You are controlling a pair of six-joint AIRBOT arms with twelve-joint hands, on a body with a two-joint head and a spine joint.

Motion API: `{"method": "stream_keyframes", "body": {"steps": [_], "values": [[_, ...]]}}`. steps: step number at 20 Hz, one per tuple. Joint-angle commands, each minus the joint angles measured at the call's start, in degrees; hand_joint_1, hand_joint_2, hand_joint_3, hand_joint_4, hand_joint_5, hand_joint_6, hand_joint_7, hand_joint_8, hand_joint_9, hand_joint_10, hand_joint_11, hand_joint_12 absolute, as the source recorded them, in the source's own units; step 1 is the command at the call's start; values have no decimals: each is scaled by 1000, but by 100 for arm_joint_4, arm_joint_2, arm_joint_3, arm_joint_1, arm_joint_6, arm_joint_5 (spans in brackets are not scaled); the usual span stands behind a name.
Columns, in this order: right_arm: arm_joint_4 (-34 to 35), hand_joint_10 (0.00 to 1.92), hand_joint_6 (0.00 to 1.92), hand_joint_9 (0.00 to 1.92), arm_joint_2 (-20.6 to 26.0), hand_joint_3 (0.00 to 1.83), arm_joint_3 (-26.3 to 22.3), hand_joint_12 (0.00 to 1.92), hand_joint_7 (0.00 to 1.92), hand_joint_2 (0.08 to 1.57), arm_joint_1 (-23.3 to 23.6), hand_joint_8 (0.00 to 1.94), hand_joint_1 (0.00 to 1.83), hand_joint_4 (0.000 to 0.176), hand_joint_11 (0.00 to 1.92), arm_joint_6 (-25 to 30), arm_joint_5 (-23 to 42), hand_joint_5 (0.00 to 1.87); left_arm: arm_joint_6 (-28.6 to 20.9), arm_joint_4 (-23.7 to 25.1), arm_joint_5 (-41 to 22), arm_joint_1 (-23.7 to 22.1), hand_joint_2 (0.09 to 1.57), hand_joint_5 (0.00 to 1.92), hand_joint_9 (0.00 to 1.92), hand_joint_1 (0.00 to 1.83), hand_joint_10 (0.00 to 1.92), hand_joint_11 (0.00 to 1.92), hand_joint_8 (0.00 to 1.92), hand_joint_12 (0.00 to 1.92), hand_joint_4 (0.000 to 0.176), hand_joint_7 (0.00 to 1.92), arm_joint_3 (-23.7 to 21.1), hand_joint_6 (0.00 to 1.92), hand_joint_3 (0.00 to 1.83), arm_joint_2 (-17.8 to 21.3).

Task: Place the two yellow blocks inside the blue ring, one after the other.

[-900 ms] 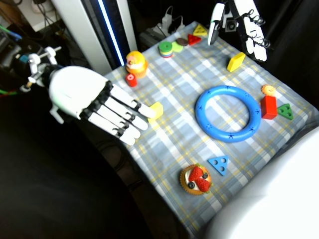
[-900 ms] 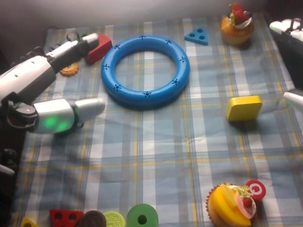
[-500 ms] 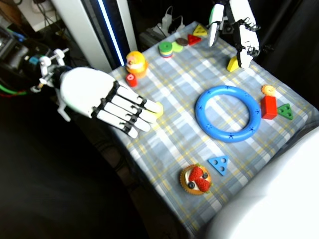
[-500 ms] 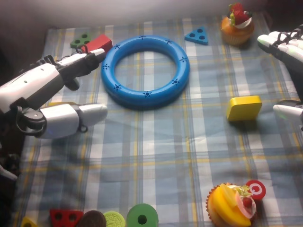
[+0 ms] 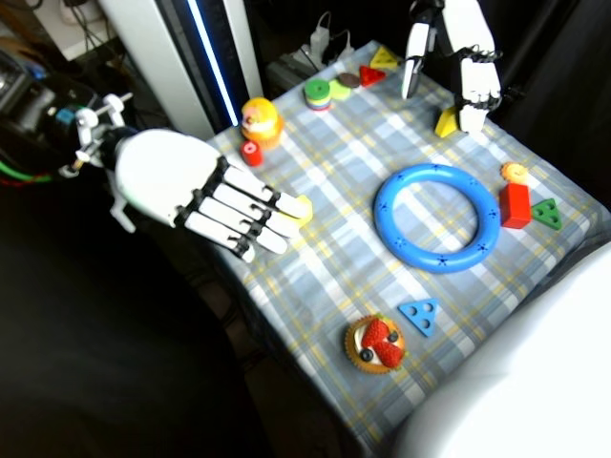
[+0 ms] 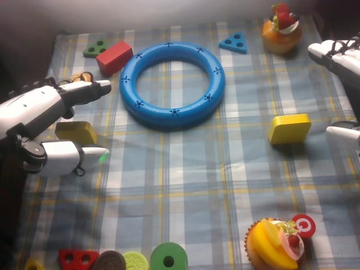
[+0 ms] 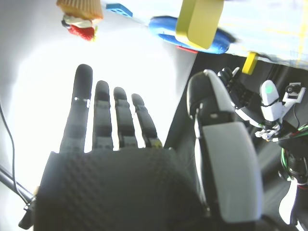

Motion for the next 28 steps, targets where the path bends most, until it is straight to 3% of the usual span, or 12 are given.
{"method": "stream_keyframes", "body": {"steps": [1,9,12,15,18,20,21,22,23,24,27,28], "values": [[-79,274,2,0,4,0,34,1327,67,1259,47,5,625,0,0,-50,686,7,37,69,-592,-34,1075,254,177,972,292,0,3,1359,0,289,19,6,0,18],[-49,253,0,0,-15,0,51,888,59,1257,1,1,609,0,0,-3,683,0,718,-524,-552,-8,1084,319,258,1044,288,0,21,1243,0,387,61,19,1,1],[-47,228,0,0,-21,2,58,787,55,1269,-12,0,574,0,0,16,683,0,1007,-761,-471,2,1097,407,333,1074,343,0,38,1352,0,489,103,34,3,-35],[-39,170,0,0,-22,0,62,776,39,1268,-19,0,586,0,0,23,683,0,1159,-942,-429,55,1106,537,329,1098,637,0,32,1552,0,643,137,29,0,-58],[-34,237,1,0,-26,0,62,961,62,1264,-33,1,581,0,0,30,683,4,1235,-1089,-413,78,1149,616,286,1079,953,0,96,1663,0,744,198,63,5,-109],[-33,211,0,0,-30,0,64,919,58,1264,-37,1,573,0,0,35,683,2,1257,-1123,-397,79,1155,635,307,1086,1086,0,340,1756,0,706,221,163,1,-131],[-33,253,3,0,-32,0,64,999,69,1267,-39,2,583,0,0,36,683,12,1257,-1148,-398,78,1191,644,352,1259,1181,39,1120,1812,0,763,240,249,5,-152],[-33,228,1,0,-34,1,64,1003,62,1270,-43,3,591,0,0,38,683,9,1257,-1150,-401,76,1220,623,357,1286,1376,95,1339,1894,0,735,249,414,4,-168],[-32,202,0,0,-36,1,65,956,52,1278,-48,0,575,0,0,41,683,1,1257,-1149,-411,74,1274,555,337,1167,1496,110,1465,1916,0,750,256,1264,18,-184],[-32,173,0,0,-38,0,65,890,47,1276,-49,0,581,0,0,42,683,0,1257,-1145,-429,70,1294,555,357,1140,1588,141,1523,1920,0,741,260,1412,4,-193],[-32,218,1,0,-45,0,66,929,61,1274,-53,4,584,0,0,46,677,2,1257,-1157,-451,41,1266,702,530,1184,1886,345,1637,1921,0,749,299,1201,0,-217],[-32,218,1,0,-46,0,66,929,61,1274,-56,4,584,0,0,46,674,2,1257,-1158,-465,35,1266,702,530,1184,1886,345,1637,1921,0,749,297,1201,0,-215]]}}
